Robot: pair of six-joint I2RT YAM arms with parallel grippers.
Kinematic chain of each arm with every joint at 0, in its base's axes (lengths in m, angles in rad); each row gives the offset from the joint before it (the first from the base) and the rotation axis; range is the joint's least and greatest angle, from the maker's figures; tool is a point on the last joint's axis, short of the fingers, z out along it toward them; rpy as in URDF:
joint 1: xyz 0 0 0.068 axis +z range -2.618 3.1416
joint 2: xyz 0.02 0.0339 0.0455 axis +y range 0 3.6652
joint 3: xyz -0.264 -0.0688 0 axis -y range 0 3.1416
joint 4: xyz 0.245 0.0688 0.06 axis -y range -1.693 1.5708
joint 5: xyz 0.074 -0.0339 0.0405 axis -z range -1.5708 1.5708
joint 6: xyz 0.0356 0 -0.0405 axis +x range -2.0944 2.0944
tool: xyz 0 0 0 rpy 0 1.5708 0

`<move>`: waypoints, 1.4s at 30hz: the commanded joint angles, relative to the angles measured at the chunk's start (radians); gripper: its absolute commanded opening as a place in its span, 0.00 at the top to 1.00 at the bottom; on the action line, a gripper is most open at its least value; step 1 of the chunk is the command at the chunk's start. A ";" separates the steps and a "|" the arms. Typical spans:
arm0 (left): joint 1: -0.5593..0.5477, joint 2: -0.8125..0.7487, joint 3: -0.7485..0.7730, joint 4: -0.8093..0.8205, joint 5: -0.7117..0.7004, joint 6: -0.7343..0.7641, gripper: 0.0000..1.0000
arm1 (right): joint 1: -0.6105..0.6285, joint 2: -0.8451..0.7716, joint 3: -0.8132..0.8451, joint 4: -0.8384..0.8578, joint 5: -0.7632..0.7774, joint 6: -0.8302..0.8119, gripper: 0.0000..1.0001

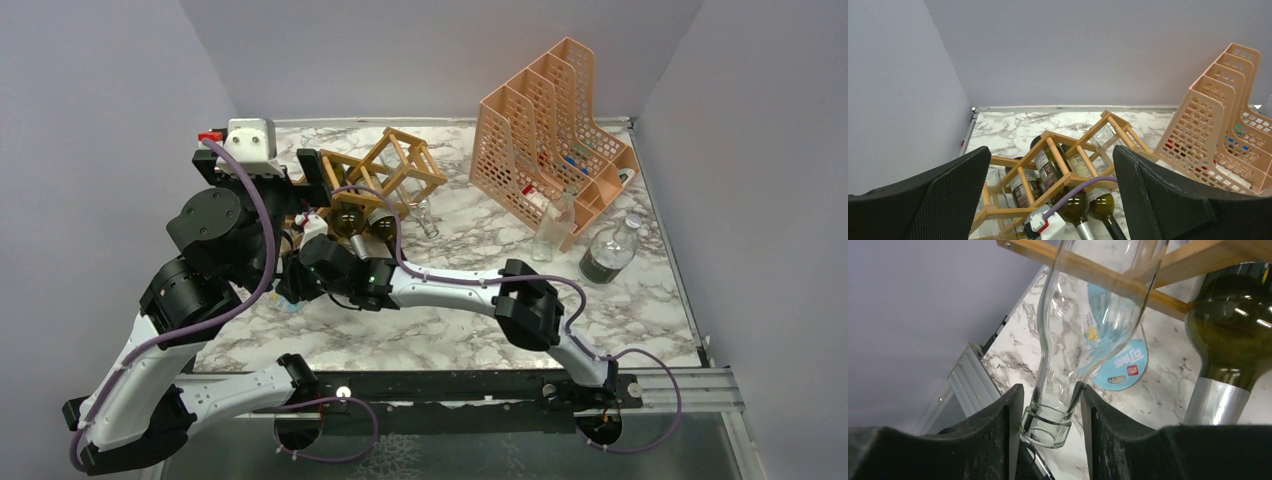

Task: Put the wine bottle on the wine rack

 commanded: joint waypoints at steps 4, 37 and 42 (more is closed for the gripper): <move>0.000 -0.018 -0.014 0.014 -0.026 0.009 0.02 | -0.009 0.057 0.098 -0.020 0.046 0.047 0.58; 0.001 -0.004 -0.118 0.072 0.103 -0.129 0.02 | -0.064 -0.652 -0.573 0.059 0.235 -0.122 0.28; 0.001 -0.025 -0.161 0.117 0.110 -0.145 0.02 | -0.113 -0.857 -0.669 -0.038 0.422 -0.202 0.28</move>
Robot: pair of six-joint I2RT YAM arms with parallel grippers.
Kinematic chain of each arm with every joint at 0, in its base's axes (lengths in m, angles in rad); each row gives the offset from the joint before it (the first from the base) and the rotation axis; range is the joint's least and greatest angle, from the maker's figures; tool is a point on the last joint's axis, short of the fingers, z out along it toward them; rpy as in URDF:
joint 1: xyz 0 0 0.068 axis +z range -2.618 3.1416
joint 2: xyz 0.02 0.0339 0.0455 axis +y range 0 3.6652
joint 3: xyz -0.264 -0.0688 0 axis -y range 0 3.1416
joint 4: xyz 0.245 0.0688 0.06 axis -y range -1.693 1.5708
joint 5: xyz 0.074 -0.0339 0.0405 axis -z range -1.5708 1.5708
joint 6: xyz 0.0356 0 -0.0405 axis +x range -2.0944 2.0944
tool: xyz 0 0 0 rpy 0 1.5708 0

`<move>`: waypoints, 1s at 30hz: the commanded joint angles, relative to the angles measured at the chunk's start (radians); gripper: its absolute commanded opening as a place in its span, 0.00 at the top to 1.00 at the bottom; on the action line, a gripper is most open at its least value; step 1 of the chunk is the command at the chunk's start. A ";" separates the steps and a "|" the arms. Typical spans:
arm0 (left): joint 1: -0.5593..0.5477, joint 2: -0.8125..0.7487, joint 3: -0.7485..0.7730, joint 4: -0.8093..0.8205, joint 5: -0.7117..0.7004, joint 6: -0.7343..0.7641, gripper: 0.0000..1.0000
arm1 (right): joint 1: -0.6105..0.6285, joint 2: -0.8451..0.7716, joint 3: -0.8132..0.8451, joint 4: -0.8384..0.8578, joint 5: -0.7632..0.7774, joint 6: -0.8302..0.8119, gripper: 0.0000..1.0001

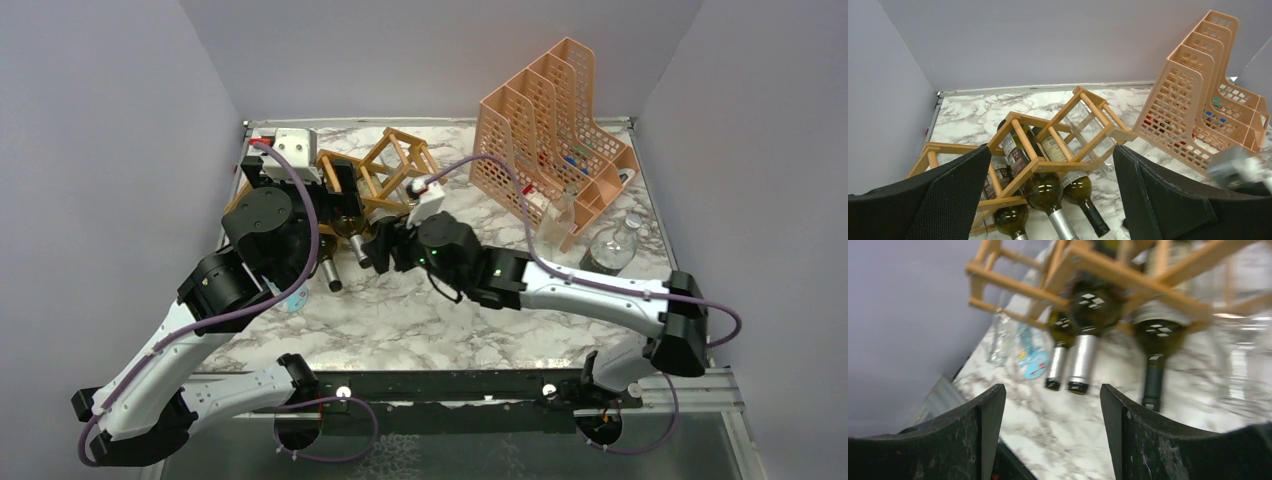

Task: Put the wine bottle on the wine rack

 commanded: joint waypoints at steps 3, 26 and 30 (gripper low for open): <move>0.001 -0.042 -0.061 0.106 0.050 -0.054 0.02 | -0.073 -0.240 -0.072 -0.152 0.299 -0.172 0.28; 0.001 0.009 -0.357 0.391 0.228 -0.088 0.02 | -0.705 -0.394 -0.079 -0.375 0.362 -0.399 0.15; 0.001 0.016 -0.364 0.399 0.247 -0.092 0.02 | -0.754 -0.356 -0.101 -0.390 0.251 -0.343 0.16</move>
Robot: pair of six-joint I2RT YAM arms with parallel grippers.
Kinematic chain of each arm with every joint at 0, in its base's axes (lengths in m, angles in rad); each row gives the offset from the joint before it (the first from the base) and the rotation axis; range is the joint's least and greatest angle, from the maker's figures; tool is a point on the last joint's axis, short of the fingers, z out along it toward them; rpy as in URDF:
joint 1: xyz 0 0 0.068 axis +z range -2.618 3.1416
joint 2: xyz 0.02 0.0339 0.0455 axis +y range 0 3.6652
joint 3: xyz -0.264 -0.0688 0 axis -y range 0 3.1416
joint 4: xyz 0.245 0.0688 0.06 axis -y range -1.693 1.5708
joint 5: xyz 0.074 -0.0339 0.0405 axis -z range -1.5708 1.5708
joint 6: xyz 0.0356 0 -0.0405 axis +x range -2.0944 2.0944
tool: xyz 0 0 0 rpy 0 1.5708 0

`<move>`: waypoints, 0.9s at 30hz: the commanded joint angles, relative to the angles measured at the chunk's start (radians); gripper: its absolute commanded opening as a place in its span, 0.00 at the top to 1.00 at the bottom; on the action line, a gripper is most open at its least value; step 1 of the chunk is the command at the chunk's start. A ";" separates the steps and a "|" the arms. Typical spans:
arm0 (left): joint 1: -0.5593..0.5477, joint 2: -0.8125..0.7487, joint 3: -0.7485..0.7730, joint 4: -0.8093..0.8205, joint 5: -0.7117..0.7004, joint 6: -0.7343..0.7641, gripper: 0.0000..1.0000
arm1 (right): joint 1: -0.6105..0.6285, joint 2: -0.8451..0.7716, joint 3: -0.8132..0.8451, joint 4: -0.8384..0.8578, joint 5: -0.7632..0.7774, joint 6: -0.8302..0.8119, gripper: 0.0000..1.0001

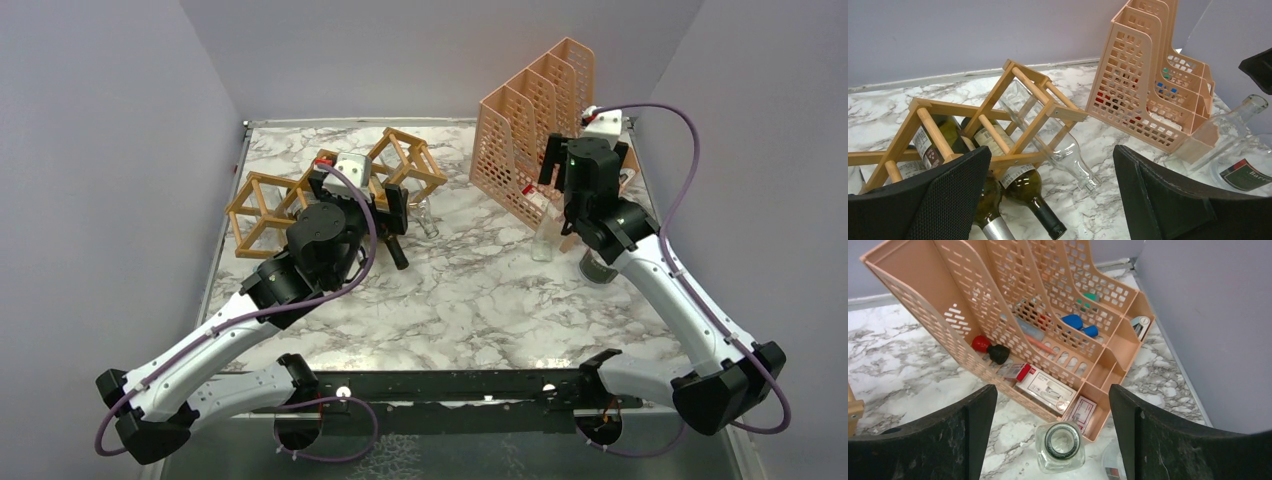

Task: Put the wine bottle on the wine rack

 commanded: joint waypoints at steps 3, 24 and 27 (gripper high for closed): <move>0.001 0.008 -0.012 0.045 0.060 -0.020 0.02 | -0.045 0.045 -0.062 -0.038 -0.103 0.103 0.18; 0.000 0.110 -0.072 0.192 0.327 0.014 0.01 | -0.102 -0.070 -0.121 -0.078 -0.303 0.093 0.88; 0.001 0.160 -0.117 0.281 0.425 0.015 0.01 | -0.102 -0.098 -0.094 -0.109 -0.414 0.082 0.91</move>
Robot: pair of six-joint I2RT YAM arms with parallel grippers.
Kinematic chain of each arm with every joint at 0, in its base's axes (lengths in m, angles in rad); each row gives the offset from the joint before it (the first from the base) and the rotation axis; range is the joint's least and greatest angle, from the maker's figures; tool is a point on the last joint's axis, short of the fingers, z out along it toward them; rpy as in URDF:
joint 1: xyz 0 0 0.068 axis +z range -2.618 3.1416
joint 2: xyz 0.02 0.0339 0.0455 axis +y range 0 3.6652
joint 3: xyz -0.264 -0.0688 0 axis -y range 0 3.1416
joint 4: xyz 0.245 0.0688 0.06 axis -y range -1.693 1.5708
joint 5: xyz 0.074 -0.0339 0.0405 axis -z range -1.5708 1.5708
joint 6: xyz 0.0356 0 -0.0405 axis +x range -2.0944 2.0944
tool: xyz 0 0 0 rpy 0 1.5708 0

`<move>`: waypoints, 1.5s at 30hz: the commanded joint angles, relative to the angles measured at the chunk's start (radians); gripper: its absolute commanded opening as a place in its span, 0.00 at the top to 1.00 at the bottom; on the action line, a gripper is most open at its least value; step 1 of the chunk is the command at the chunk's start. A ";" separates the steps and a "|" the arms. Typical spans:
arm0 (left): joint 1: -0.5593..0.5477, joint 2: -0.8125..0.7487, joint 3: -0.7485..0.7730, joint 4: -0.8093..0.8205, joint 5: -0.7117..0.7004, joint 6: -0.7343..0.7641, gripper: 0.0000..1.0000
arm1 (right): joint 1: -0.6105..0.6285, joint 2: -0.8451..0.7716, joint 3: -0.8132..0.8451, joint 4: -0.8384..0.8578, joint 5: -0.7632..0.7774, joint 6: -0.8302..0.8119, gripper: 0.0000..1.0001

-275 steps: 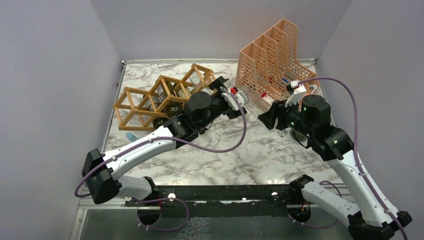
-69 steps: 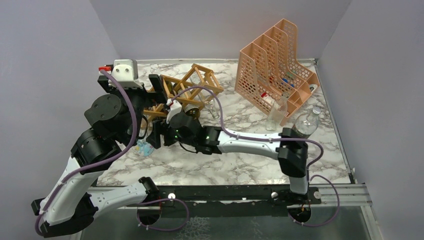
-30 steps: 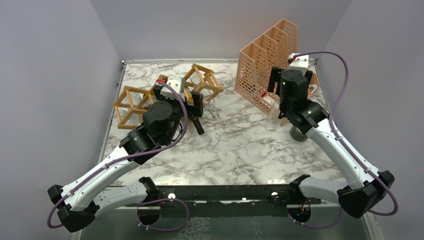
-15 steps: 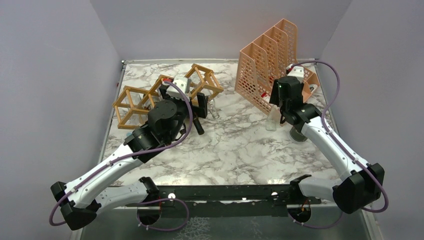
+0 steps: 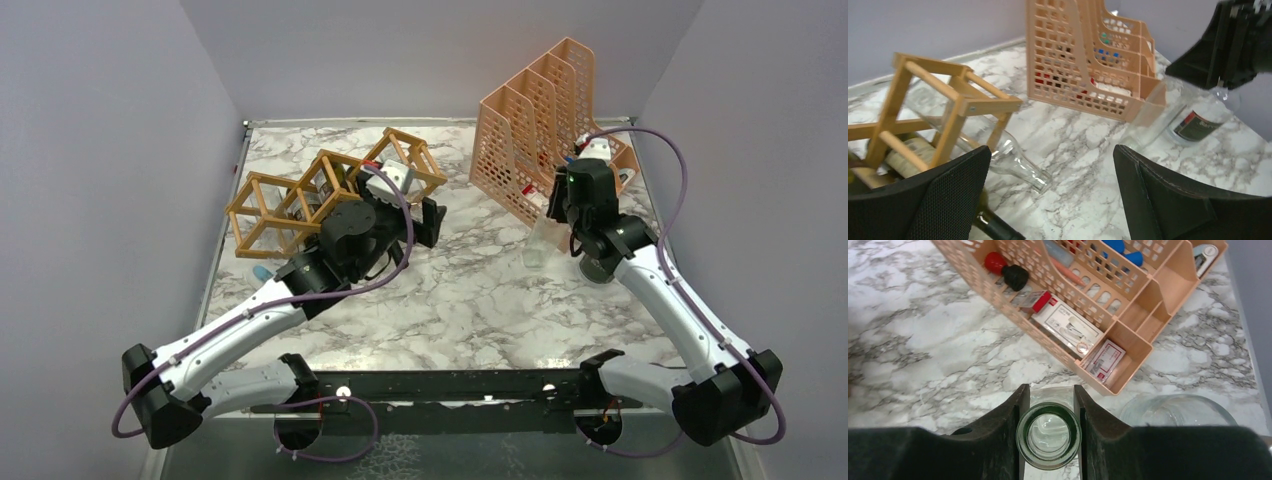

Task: Put the wine bottle on the wine rack

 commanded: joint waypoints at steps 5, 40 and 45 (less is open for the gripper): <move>-0.002 0.158 -0.150 0.373 0.363 0.015 0.01 | -0.005 -0.133 0.077 -0.020 -0.373 -0.012 0.92; -0.101 0.477 -0.205 0.810 0.542 0.364 0.21 | -0.005 -0.295 0.108 -0.013 -0.767 0.161 0.87; -0.110 0.493 -0.195 0.813 0.525 0.395 0.32 | -0.005 -0.307 0.106 -0.032 -0.760 0.166 0.86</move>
